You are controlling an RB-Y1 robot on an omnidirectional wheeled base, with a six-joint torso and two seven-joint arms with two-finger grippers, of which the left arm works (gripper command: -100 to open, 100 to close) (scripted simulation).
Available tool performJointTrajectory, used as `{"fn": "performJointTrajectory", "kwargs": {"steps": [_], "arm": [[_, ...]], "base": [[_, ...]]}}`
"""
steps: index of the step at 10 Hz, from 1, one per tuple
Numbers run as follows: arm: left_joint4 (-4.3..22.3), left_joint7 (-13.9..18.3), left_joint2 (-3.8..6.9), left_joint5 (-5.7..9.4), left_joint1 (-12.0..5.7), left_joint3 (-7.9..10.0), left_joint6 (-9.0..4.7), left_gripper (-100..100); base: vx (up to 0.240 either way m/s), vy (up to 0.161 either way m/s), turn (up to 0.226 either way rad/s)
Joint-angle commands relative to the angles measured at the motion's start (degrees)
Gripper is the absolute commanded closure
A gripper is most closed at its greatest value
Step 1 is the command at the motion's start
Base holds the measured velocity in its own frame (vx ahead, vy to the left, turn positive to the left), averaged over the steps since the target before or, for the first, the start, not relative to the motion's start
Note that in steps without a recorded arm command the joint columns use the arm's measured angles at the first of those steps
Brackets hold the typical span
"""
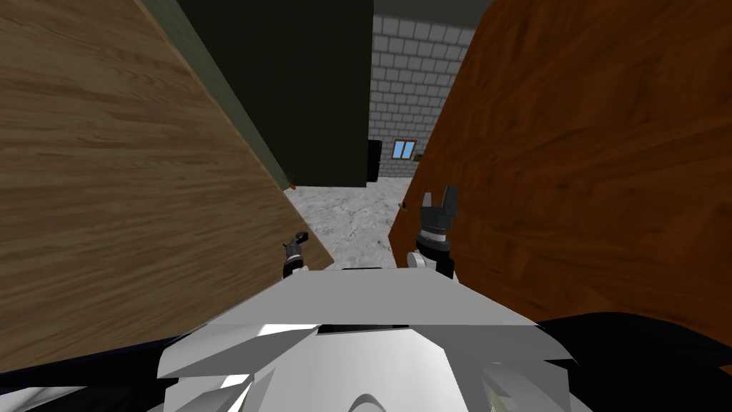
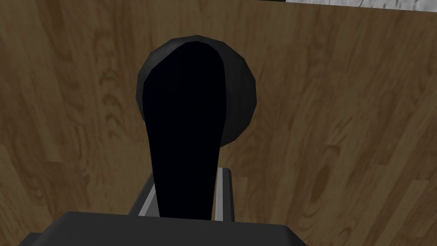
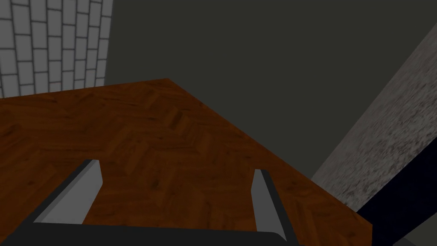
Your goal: Push the door open
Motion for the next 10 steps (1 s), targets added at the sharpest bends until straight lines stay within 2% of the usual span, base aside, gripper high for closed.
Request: {"fn": "performJointTrajectory", "kwargs": {"steps": [1, 10], "arm": [[-0.12, -0.28, 0.09, 0.34, -0.07, 0.58, -0.09, 100], [0.72, -2.28, 0.46, 3.34, 0.43, 5.49, -0.57, 100]], "base": [[0.138, 0.006, 0.038], [0.186, 0.025, 0.037]]}}
